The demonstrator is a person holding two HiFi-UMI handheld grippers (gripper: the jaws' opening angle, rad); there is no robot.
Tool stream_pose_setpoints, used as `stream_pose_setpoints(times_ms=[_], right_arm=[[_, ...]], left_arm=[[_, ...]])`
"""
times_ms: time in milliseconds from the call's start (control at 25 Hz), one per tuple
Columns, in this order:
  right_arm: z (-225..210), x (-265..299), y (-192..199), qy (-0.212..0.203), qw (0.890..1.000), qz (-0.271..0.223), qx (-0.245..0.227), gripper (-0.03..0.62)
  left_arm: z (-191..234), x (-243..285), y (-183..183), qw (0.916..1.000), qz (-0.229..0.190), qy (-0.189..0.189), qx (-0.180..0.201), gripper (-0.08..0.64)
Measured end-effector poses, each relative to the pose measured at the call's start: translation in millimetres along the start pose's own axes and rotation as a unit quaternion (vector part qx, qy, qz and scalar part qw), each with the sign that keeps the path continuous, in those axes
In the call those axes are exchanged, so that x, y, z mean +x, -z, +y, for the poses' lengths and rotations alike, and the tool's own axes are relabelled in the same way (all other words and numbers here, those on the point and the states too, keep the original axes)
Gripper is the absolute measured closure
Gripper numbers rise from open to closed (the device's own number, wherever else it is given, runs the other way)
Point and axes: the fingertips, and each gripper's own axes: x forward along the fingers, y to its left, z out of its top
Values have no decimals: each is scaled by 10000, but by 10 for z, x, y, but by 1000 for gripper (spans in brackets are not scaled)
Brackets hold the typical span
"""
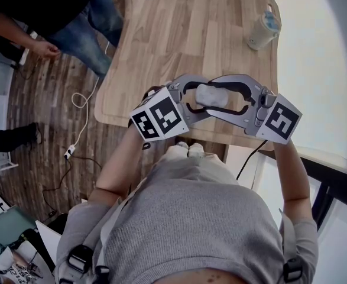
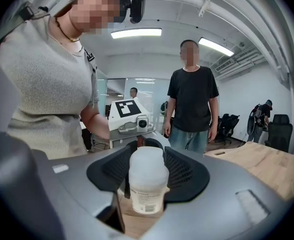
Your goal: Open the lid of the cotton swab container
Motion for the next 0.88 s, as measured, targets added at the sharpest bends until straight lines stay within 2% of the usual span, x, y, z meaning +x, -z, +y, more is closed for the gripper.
stream_pose_setpoints(times_ms=[320,480,600,880], right_arm=[[-18,16,-22,-106,9997,4,221,382],[-63,-12,-85,-181,9964,-247,789,383],[-60,-15,-91,-198,9971,-185,704,382],[-70,-37,-179,-44,9972,-553,497,373]], left_arm=[[9,-31,-17,9999,-91,38,-80,318],[10,-20,-24,10000,-48,-14,32,322],[8,-22,-38,10000,-47,20,11,321],[15,-54,-80,9999,-107,66,-112,319]])
